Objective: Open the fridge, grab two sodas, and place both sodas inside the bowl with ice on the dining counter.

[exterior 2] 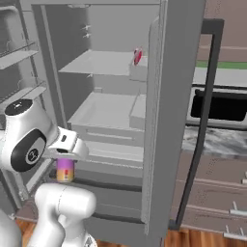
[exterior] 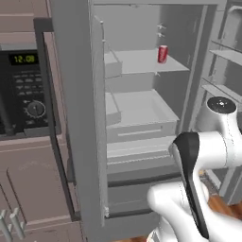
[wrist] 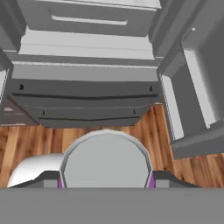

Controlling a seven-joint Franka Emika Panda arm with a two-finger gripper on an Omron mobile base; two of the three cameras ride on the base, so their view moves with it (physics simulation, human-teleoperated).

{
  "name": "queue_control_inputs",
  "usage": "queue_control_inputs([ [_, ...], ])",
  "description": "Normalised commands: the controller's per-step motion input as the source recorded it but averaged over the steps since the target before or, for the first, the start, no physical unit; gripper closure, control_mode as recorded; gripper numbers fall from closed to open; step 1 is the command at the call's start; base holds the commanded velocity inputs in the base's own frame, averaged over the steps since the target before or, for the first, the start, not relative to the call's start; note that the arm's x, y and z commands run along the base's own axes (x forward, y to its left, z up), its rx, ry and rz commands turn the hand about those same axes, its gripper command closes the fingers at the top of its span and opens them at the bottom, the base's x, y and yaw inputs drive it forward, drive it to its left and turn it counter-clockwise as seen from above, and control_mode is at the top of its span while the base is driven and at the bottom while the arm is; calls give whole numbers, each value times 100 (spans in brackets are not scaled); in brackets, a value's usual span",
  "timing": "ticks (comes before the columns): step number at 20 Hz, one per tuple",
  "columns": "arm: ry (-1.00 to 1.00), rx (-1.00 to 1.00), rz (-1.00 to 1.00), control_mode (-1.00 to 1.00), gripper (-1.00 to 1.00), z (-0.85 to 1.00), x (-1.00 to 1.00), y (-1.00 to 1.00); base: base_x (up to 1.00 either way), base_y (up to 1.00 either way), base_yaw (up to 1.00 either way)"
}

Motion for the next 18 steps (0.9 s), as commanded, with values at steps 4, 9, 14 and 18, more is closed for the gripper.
queue_control_inputs([
  [4,0,0,0,100,100,0,0,0,-72,27,-22],
  [9,0,0,0,100,100,0,0,0,-74,17,-32],
  [14,0,0,0,100,100,0,0,0,-76,10,-39],
  [18,0,0,0,100,100,0,0,0,-74,0,-43],
])
